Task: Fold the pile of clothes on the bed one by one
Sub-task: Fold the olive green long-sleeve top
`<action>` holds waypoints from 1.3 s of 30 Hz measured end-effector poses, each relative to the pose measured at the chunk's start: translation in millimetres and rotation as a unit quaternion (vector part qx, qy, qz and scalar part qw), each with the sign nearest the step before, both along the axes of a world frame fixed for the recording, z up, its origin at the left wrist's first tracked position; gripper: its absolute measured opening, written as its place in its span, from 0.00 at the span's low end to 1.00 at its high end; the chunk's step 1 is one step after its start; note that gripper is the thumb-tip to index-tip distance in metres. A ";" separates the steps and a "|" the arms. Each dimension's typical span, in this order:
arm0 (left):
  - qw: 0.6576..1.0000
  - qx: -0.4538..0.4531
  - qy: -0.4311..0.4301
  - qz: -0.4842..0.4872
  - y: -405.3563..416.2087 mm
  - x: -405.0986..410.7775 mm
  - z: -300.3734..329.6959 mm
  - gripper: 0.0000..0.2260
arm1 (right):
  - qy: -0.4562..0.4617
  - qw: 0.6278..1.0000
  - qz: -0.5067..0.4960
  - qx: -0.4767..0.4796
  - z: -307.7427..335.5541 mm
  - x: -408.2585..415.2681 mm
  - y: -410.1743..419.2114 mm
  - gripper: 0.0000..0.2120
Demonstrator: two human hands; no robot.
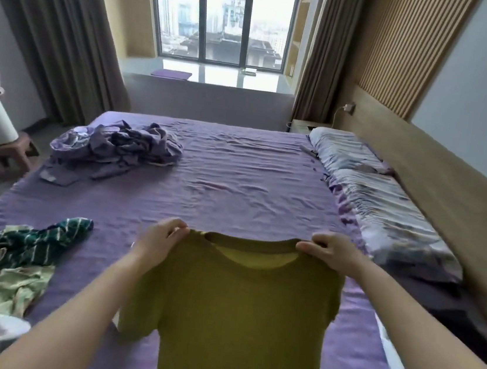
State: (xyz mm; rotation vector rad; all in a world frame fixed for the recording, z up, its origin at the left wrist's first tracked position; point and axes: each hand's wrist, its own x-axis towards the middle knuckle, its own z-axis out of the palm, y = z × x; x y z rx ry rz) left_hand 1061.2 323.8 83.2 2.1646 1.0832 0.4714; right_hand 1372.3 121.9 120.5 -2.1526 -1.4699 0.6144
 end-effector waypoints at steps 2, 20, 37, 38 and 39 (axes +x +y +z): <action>0.997 -0.049 0.043 0.027 -7.4 13.0 -43.4 0.04 | 0.034 0.997 0.012 -0.071 -52.9 16.5 5.7 0.21; 0.973 -0.102 0.136 0.153 42.2 91.2 -199.1 0.05 | -0.038 0.979 -0.019 -0.198 -251.3 79.5 84.7 0.09; 0.970 -0.051 0.212 0.107 142.0 135.2 -362.8 0.17 | 0.017 0.967 -0.188 -0.173 -395.0 90.2 150.3 0.25; 0.972 -0.045 0.206 0.099 141.0 131.4 -363.8 0.18 | -0.002 0.965 -0.190 -0.178 -397.7 87.2 146.1 0.25; 0.975 -0.043 0.200 0.091 141.3 128.6 -362.9 0.19 | -0.008 0.963 -0.196 -0.183 -397.8 84.9 143.5 0.25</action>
